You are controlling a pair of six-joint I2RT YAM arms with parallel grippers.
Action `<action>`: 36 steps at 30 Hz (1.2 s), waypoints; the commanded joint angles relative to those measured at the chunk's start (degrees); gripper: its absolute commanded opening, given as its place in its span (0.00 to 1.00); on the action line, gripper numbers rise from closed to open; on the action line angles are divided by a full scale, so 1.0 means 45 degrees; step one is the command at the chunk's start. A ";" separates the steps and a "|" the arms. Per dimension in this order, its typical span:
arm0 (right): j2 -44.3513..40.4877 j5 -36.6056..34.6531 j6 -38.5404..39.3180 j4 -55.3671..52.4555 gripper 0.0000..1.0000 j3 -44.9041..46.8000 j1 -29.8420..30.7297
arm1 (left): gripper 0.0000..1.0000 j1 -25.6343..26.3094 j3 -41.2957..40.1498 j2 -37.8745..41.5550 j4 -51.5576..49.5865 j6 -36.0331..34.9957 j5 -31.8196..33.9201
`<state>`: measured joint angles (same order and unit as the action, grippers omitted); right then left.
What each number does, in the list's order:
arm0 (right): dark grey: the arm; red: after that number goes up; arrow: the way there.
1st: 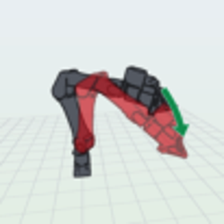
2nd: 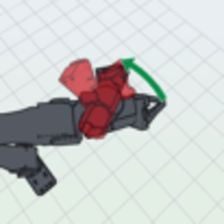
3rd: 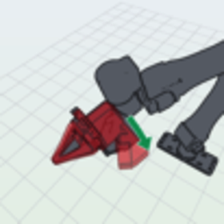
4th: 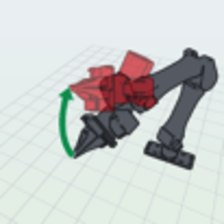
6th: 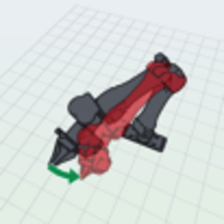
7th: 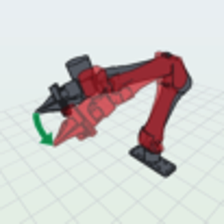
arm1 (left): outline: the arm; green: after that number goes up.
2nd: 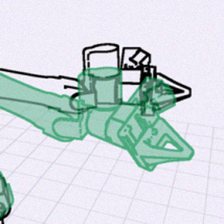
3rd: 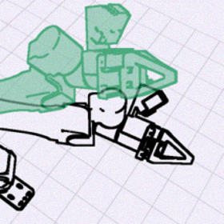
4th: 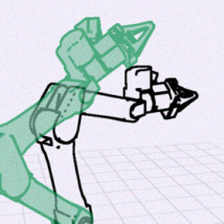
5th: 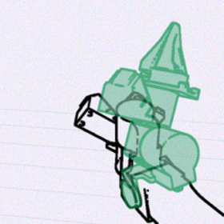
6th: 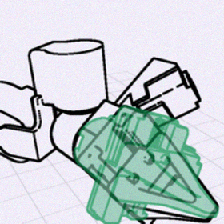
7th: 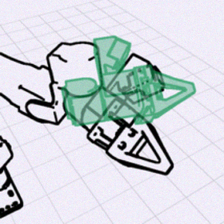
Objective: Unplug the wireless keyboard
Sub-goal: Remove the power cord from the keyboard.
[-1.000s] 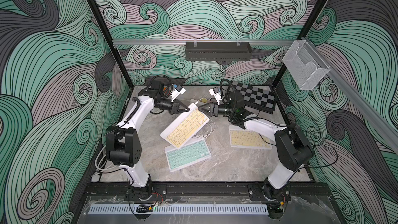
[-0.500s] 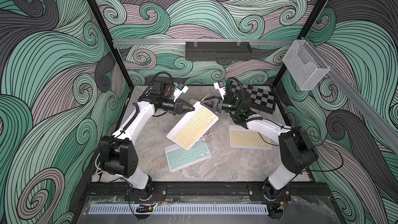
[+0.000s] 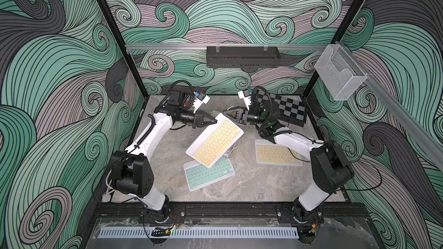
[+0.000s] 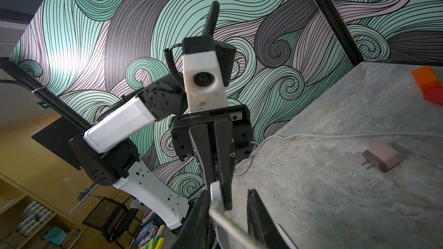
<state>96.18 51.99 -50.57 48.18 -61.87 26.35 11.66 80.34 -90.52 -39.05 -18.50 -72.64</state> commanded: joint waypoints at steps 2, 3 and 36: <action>0.0322 -0.0029 -0.0520 0.0669 0.21 -0.0466 0.0024 | 0.00 0.0038 0.0140 0.0018 -0.0473 -0.0292 -0.0695; 0.0395 0.0005 -0.0568 0.0679 0.16 -0.0547 0.0041 | 0.00 0.0031 0.0165 0.0013 -0.0537 -0.0302 -0.0698; -0.1035 -0.3845 0.0324 0.0970 0.00 -0.0788 -0.0865 | 0.00 -0.1068 -0.1695 0.1548 -0.0846 0.0674 0.2329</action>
<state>96.44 48.18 -48.36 43.81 -64.10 27.64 9.89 74.78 -84.38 -34.37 -15.16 -63.94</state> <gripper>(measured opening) 0.073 0.080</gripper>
